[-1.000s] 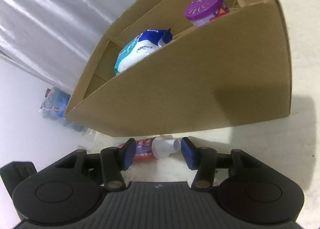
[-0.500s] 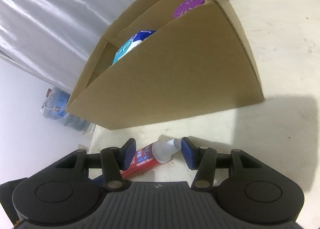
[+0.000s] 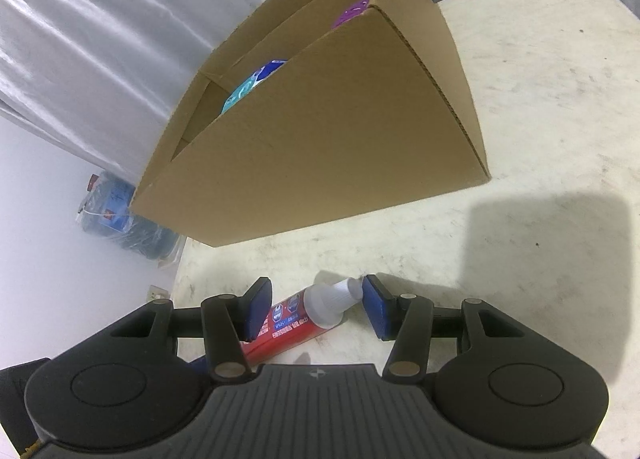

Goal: Organize objects
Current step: 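Lower the open right gripper over the red toothpaste tube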

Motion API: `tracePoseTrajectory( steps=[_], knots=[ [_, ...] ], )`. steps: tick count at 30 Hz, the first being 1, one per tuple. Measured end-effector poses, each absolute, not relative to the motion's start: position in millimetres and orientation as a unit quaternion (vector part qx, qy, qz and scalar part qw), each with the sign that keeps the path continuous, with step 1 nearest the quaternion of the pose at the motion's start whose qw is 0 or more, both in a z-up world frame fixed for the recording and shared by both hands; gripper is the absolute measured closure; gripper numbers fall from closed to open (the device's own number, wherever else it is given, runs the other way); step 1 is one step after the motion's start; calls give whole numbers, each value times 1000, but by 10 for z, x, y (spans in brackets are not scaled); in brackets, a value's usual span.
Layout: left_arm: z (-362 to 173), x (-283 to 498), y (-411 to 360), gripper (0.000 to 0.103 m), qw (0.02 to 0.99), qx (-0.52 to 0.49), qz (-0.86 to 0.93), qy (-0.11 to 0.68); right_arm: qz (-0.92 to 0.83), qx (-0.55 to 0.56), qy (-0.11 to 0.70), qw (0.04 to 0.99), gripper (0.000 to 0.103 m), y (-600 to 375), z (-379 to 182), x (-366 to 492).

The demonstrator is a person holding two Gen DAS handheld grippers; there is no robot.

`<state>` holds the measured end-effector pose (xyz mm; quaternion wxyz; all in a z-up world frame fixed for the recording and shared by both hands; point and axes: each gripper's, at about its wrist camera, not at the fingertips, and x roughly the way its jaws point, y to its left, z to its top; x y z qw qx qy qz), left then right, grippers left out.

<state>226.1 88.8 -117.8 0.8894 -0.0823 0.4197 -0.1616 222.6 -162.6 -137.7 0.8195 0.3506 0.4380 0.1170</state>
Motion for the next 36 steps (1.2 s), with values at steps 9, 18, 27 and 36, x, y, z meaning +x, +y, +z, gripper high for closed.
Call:
tracePoseTrajectory(
  steps=[9, 18, 27, 36],
  knots=[
    [-1186, 2252, 830, 0, 885, -77, -162, 430, 117, 352, 443, 816, 50, -1679, -1376, 2143],
    [-1188, 2264, 795, 1, 883, -69, -163, 435, 118, 355, 446, 813, 50, -1719, -1371, 2121],
    [-1179, 2268, 760, 0, 882, -62, -162, 438, 119, 360, 446, 811, 50, -1739, -1379, 2103],
    [-1059, 2278, 796, 1, 885, -44, -162, 434, 131, 361, 453, 804, 50, -1782, -1387, 2117]
  ],
)
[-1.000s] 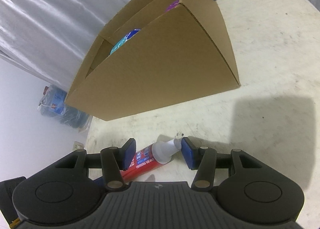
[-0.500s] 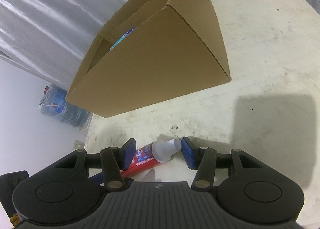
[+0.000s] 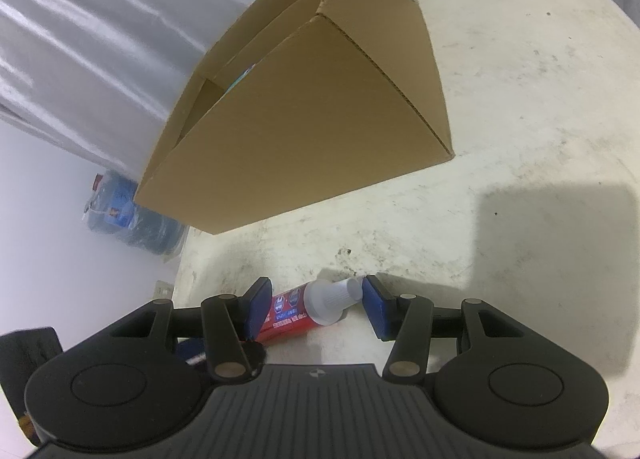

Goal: Organize objects
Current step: 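Lower the open right gripper over the red toothpaste tube, then close the right gripper on the cap end of the toothpaste tube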

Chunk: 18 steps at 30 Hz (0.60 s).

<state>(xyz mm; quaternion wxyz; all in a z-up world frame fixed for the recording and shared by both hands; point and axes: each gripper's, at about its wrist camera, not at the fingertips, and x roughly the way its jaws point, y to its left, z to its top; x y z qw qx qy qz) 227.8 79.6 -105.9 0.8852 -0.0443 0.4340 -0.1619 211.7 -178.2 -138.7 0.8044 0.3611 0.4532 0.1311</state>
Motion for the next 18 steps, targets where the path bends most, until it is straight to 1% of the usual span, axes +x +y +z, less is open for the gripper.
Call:
tracePoseTrajectory(
  steps=[4, 9, 13, 17, 18],
  knots=[
    [-987, 2178, 834, 1, 882, -48, -161, 441, 144, 334, 449, 816, 49, -1809, -1287, 2167],
    [-1038, 2027, 788, 1, 867, -84, -164, 464, 190, 272, 448, 830, 47, -1684, -1110, 2318],
    [-1130, 1992, 703, 8, 858, -103, -161, 476, 235, 187, 463, 834, 47, -1410, -1040, 2494],
    [-1171, 1959, 701, 9, 851, -133, -172, 479, 253, 123, 482, 830, 47, -1189, -1108, 2589],
    [-1170, 1954, 710, 11, 849, -139, -177, 479, 256, 117, 489, 825, 47, -1160, -1137, 2592]
  ],
)
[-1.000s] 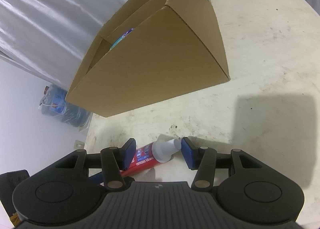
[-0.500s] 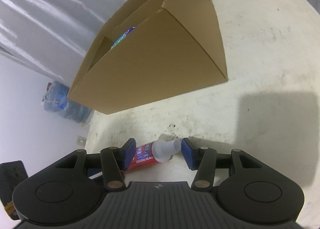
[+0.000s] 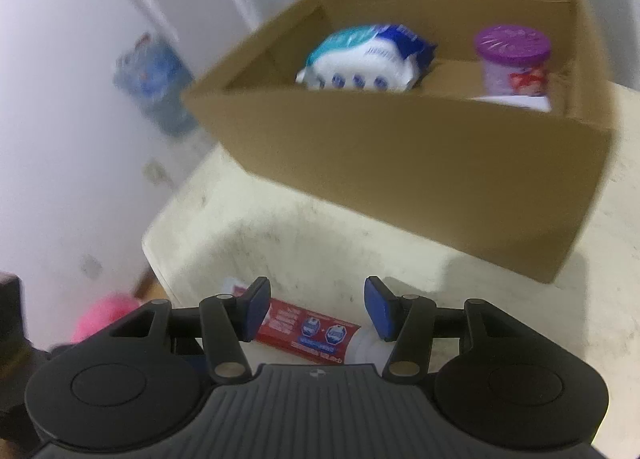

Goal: Organize objects
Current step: 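Close the right gripper on the cap end of the toothpaste tube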

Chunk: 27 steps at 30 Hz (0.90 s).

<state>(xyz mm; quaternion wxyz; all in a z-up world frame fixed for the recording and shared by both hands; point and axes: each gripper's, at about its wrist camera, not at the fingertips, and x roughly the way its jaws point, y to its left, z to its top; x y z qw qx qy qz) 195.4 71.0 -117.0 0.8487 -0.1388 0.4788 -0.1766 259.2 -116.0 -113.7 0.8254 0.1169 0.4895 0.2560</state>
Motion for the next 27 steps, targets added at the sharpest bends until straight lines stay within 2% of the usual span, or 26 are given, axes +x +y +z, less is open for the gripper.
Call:
tracePoseTrajectory(
  steps=[4, 10, 13, 14, 15, 21, 27],
  knots=[
    [-1162, 1955, 759, 23, 844, -151, -179, 482, 263, 113, 498, 819, 47, -1126, -1149, 2501],
    [-1171, 1928, 810, 29, 838, -163, -192, 485, 265, 132, 507, 809, 51, -1122, -1152, 2371],
    [-1191, 1940, 827, 34, 834, -169, -197, 486, 263, 137, 512, 806, 63, -1107, -1162, 2320],
    [-1197, 1940, 831, 35, 834, -171, -198, 486, 264, 138, 514, 804, 71, -1101, -1168, 2306],
    [-1194, 1938, 833, 36, 834, -172, -200, 485, 268, 142, 516, 801, 73, -1095, -1178, 2289],
    [-1206, 1928, 821, 51, 828, -177, -212, 488, 270, 147, 521, 796, 73, -1067, -1172, 2198],
    [-1224, 1849, 771, 52, 818, -167, -227, 501, 272, 160, 538, 781, 73, -1100, -1168, 2050]
  ],
)
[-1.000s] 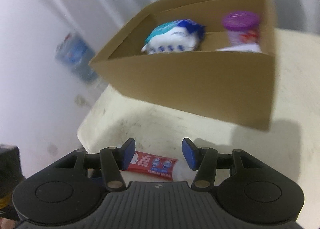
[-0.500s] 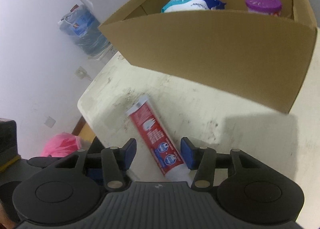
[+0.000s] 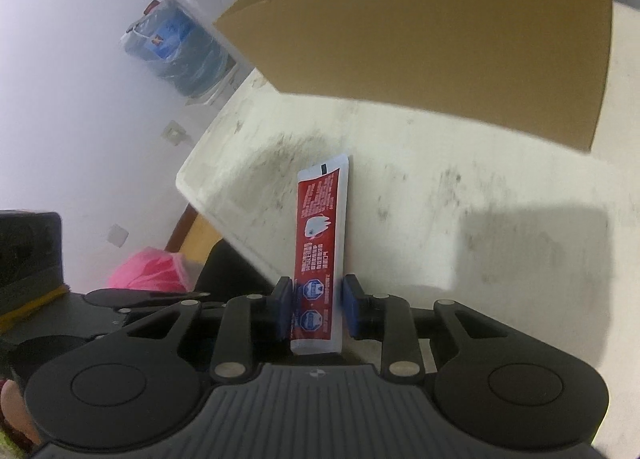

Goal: Organize objects
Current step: 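Close the right gripper on the cap end of the toothpaste tube, then lift the toothpaste tube off the table with the right gripper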

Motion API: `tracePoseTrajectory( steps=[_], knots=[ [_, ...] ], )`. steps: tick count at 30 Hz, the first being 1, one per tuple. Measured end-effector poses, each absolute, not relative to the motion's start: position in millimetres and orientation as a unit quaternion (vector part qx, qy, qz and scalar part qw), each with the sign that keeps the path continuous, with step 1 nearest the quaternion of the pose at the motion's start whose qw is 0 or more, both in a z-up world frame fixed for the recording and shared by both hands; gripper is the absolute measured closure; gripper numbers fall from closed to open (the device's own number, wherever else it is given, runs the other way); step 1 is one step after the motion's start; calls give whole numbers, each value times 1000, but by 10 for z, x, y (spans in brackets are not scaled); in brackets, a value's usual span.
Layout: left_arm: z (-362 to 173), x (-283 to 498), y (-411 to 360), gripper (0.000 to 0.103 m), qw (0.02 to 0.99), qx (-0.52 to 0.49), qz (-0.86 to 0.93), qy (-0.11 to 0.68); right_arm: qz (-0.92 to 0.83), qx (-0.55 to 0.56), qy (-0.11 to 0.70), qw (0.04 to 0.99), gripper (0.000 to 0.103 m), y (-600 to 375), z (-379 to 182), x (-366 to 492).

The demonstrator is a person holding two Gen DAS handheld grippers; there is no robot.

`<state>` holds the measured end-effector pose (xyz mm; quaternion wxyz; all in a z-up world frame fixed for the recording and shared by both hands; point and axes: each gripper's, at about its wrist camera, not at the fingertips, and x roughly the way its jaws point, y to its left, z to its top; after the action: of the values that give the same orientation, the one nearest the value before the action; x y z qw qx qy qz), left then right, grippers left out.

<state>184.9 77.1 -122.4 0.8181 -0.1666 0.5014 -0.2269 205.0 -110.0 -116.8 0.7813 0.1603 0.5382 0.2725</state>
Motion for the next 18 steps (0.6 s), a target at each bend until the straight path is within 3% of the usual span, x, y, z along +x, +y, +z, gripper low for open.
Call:
tracePoseTrajectory(
  steps=[18],
  knots=[
    [-1244, 1907, 823, 53, 812, -188, -227, 503, 248, 123, 525, 805, 73, -913, -1122, 2065]
  ],
)
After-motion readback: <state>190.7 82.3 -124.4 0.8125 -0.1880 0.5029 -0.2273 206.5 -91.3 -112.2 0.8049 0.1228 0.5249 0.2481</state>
